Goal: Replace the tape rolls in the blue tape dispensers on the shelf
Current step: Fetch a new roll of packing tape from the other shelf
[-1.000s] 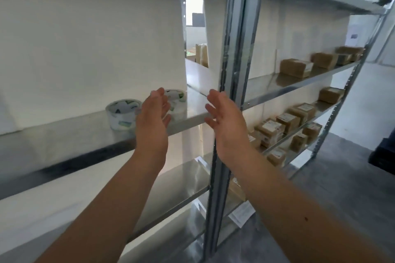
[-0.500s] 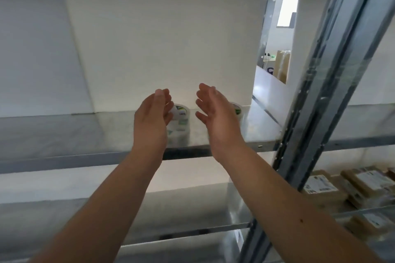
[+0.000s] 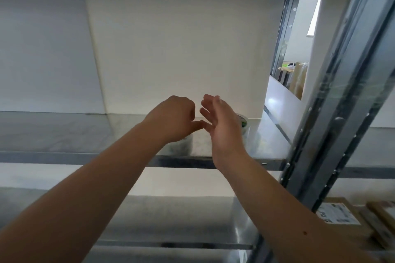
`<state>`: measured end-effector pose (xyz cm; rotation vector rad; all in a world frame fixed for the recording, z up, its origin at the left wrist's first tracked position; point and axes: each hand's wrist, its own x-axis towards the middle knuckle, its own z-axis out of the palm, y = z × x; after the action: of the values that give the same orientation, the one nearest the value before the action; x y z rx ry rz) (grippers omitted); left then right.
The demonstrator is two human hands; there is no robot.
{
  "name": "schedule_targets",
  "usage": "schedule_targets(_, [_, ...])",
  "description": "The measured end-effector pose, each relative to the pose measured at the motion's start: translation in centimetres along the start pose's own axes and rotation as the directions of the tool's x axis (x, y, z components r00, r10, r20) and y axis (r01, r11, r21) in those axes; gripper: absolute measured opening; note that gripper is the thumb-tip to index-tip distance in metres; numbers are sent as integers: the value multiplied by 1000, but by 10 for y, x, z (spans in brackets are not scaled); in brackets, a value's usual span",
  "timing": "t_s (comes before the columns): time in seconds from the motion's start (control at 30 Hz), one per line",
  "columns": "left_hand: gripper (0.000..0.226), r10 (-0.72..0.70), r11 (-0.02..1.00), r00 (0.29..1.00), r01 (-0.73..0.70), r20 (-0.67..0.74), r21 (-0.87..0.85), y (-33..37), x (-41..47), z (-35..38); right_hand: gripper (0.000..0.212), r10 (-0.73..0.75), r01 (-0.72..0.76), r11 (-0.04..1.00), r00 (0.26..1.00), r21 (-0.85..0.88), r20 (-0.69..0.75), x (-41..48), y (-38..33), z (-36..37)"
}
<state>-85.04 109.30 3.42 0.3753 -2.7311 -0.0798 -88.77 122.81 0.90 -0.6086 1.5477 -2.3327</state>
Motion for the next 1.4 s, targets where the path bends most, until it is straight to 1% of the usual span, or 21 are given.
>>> schedule_targets(0.07, [56,-8,995,999,4,44,97,-1,6,2,41,-3,3,1000,1000,-19,-9,-1,0,-2])
schedule_targets(0.13, [53,-33,993,996,23,84,118,-3,11,4,40,-10,10,1000,1000,-15,-7,-3,1,-3])
schedule_targets(0.27, [49,-76,987,992,60,101,151,-4,15,0,30,-23,23,1000,1000,15,7,-4,2,-5])
schedule_targets(0.43, [47,-12,976,974,-37,225,213,0,13,-1,27,-6,7,999,1000,45,-13,-2,4,-8])
schedule_targets(0.53, [48,18,977,949,-84,314,196,-4,11,-1,32,32,-31,998,999,52,-19,-4,6,-9])
schedule_targets(0.63, [49,52,985,918,-112,393,129,-14,9,-5,34,74,-73,995,997,61,-25,-6,6,-11])
schedule_targets(0.7, [50,78,990,918,-118,388,78,-19,8,-7,33,94,-91,993,995,71,-35,-7,6,-11])
schedule_targets(0.77, [54,91,994,932,-106,351,24,-22,6,-8,32,97,-93,993,994,73,-44,-8,5,-10])
schedule_targets(0.83, [56,69,996,963,-50,261,-78,-24,3,-10,32,90,-86,994,995,65,-49,-9,6,-11])
schedule_targets(0.87, [56,28,987,979,4,200,-161,-26,0,-12,32,90,-86,994,995,64,-52,-9,5,-13])
schedule_targets(0.93, [53,-118,917,989,142,88,-372,-29,-9,-17,34,106,-101,992,992,81,-62,-7,3,-17])
schedule_targets(0.97, [51,-192,848,980,196,61,-492,-30,-15,-19,36,122,-116,988,991,100,-60,-5,1,-18])
schedule_targets(1.0, [50,-245,747,968,227,59,-625,-29,-22,-22,37,142,-136,983,989,123,-45,-4,-1,-19])
schedule_targets(1.03, [49,-272,613,960,230,71,-756,-26,-30,-26,40,159,-156,978,987,141,-14,-3,-3,-18])
schedule_targets(1.07, [48,-271,461,959,209,88,-862,-23,-37,-30,44,166,-168,975,986,145,30,-2,-5,-15])
schedule_targets(1.1, [47,-259,331,962,177,91,-927,-19,-44,-33,47,162,-171,977,984,130,77,-2,-7,-12])
schedule_targets(1.13, [49,-251,251,965,146,81,-957,-16,-51,-35,51,152,-164,982,981,96,121,-2,-8,-8])
schedule_targets(1.17, [53,-254,212,965,126,70,-969,-12,-57,-37,54,140,-151,987,978,56,157,-3,-9,-4])
schedule_targets(1.27, [62,-317,151,944,150,96,-977,-3,-67,-30,59,129,-123,992,966,-42,222,-7,-12,10])
schedule_targets(1.33, [64,-404,95,904,195,141,-976,0,-73,-26,59,141,-132,990,961,-53,236,-10,-12,18])
schedule_targets(1.4, [67,-468,-3,867,190,169,-982,-2,-79,-26,61,169,-168,985,948,-27,269,-12,-11,24])
